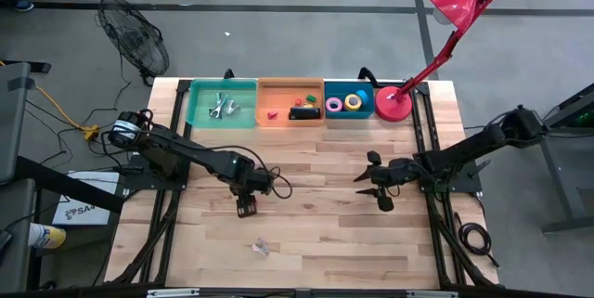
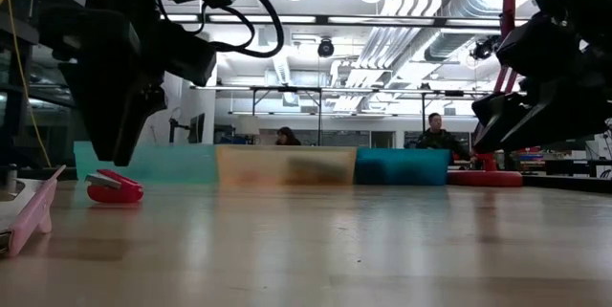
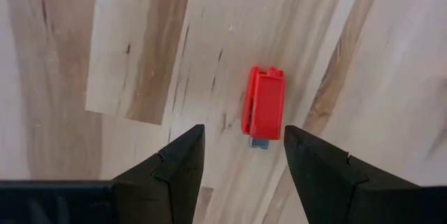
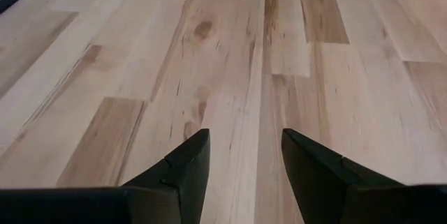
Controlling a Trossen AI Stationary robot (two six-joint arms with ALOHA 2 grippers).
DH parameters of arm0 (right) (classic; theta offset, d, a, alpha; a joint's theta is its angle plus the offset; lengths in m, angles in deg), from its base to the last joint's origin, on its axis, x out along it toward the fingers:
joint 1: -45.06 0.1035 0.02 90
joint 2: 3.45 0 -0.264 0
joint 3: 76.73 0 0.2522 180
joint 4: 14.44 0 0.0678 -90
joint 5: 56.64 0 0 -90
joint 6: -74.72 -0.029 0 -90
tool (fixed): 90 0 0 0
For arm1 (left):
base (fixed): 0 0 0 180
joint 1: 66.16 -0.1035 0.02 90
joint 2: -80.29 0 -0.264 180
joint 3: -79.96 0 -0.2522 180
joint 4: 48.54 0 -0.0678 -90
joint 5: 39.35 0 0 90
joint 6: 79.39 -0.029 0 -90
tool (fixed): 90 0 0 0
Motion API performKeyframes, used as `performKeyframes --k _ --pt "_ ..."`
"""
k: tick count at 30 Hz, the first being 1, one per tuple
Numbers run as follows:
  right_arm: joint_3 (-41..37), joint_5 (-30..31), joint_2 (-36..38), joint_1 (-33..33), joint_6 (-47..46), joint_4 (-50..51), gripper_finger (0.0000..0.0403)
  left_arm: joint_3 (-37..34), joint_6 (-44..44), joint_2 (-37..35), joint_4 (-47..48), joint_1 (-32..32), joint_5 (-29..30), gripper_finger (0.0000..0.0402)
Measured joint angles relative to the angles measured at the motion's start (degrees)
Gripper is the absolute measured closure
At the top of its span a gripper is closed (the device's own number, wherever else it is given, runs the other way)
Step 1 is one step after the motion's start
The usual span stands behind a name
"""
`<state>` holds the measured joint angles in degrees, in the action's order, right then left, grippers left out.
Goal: Pick and place Stapler, Stapler remover, tape
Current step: Put the red stapler into the orange bin
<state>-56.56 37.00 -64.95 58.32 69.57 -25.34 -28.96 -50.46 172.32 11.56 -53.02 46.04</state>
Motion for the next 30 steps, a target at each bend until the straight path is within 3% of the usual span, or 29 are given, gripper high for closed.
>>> performKeyframes --k 12,22,30 --pt "0.0 0.5 0.0 0.1 0.0 -0.1 0.0233 0.0 -0.5 0.0 -3.8 0.2 -0.5 0.0208" --pt "0.0 0.7 0.0 0.1 0.0 -0.1 0.0233 0.0 -0.6 0.0 -3.7 5.0 5.5 0.0208" --pt "0.0 1.3 0.0 0.1 -0.4 -0.1 0.0233 0.1 -0.8 3.4 -3.4 5.6 5.8 0.0208"
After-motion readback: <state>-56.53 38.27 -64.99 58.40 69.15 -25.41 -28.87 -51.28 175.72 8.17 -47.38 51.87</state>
